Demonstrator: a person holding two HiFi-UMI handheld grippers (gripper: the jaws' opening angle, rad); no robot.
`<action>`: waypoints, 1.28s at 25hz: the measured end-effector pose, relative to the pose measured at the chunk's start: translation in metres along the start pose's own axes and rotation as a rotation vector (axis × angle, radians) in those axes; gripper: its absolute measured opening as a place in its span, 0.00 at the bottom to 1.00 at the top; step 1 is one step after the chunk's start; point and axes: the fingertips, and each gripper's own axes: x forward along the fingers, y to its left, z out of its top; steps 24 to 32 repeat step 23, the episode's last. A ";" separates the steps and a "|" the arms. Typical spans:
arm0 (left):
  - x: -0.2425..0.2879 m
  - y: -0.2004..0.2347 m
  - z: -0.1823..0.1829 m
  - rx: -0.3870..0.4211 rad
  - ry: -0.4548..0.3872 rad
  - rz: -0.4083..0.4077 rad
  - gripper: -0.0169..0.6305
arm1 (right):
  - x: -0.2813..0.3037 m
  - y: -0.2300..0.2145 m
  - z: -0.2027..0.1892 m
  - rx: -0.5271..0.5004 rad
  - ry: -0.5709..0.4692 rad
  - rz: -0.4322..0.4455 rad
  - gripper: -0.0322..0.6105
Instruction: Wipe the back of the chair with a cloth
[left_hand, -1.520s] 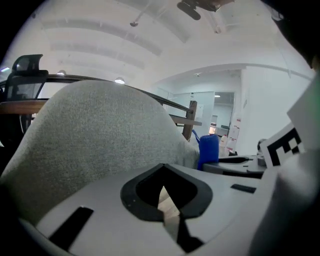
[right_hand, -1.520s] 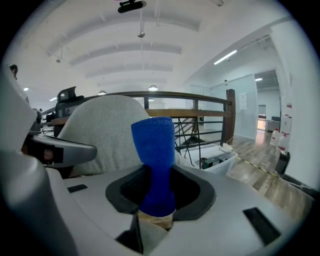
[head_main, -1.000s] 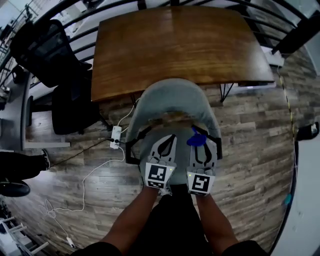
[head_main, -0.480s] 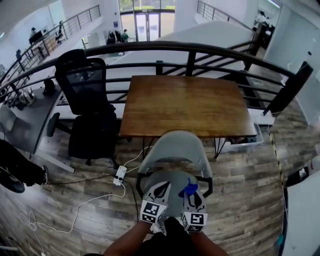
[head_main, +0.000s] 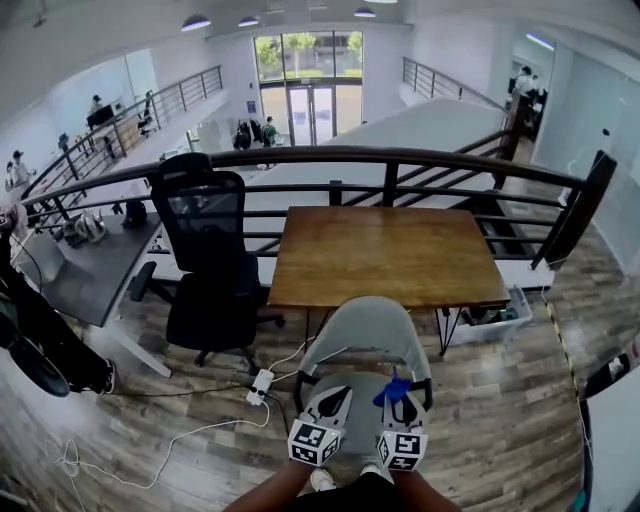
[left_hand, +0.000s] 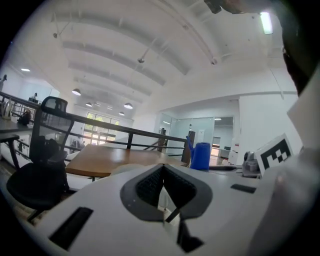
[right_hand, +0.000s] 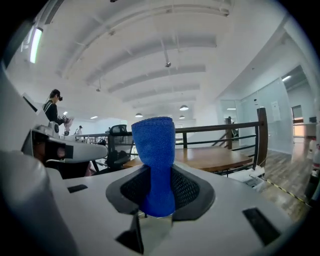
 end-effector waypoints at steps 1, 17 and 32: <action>0.000 -0.003 0.005 0.017 -0.008 0.000 0.02 | -0.001 0.000 0.003 -0.012 -0.006 0.011 0.24; 0.002 -0.070 0.044 0.080 -0.086 0.051 0.02 | -0.036 -0.032 0.027 -0.099 -0.053 0.115 0.24; -0.014 -0.086 0.050 0.089 -0.107 0.077 0.02 | -0.059 -0.034 0.032 -0.126 -0.057 0.135 0.24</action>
